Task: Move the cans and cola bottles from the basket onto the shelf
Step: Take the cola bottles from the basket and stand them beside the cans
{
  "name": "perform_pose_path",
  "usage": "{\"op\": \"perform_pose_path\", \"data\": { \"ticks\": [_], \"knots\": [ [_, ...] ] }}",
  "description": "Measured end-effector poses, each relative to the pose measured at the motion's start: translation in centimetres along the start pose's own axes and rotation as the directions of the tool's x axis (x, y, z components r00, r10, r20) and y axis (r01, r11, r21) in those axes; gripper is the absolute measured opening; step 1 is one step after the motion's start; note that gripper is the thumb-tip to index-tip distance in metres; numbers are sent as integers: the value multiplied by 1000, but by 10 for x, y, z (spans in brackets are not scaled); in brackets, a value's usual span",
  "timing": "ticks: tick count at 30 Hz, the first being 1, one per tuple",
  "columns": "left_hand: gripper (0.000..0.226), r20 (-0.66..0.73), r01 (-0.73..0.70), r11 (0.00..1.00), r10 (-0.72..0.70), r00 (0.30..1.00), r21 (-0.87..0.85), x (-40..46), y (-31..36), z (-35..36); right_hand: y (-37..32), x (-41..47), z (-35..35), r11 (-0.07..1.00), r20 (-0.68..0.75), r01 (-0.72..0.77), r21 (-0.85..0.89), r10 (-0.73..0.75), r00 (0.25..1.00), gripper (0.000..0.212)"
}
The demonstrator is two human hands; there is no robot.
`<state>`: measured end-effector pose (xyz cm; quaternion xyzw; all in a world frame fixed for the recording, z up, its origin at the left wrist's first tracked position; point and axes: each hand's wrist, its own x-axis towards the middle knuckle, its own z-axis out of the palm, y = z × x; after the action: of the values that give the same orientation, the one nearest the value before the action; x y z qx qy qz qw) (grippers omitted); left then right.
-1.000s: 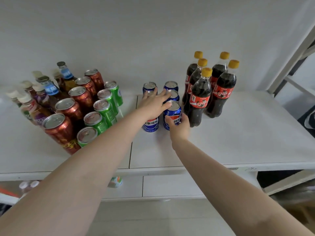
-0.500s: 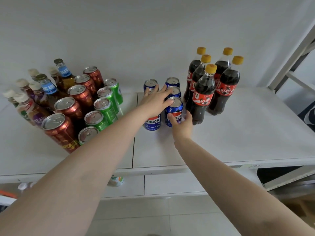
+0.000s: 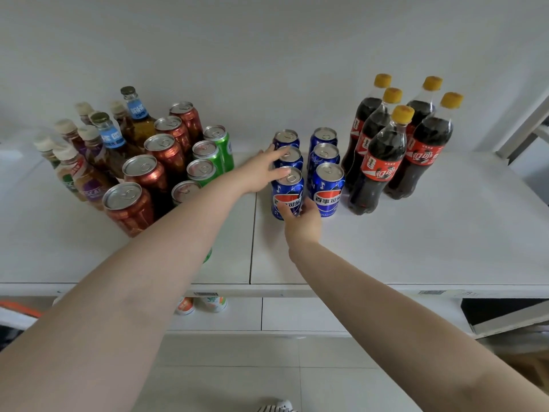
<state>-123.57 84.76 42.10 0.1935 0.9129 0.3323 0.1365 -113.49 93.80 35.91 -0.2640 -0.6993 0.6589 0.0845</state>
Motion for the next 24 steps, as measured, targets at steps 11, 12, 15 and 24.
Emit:
{"op": "perform_pose_path", "data": {
  "ticks": [11,12,15,24],
  "knots": [
    [60,-20,-28,996,27,999,-80,5,-5,0,-2,14,18,999,-81,18,36,-15,997,54],
    [60,-21,-28,996,26,999,-82,6,-5,0,-2,15,18,999,-82,20,44,-16,996,55],
    [60,-34,-33,997,31,999,-71,7,-4,-2,-4,16,20,999,-92,18,50,-13,996,56],
    [60,-66,-52,994,46,997,-93,9,-9,0,0,20,20,1000,-113,-1,14,2,994,58]
  ]
}}
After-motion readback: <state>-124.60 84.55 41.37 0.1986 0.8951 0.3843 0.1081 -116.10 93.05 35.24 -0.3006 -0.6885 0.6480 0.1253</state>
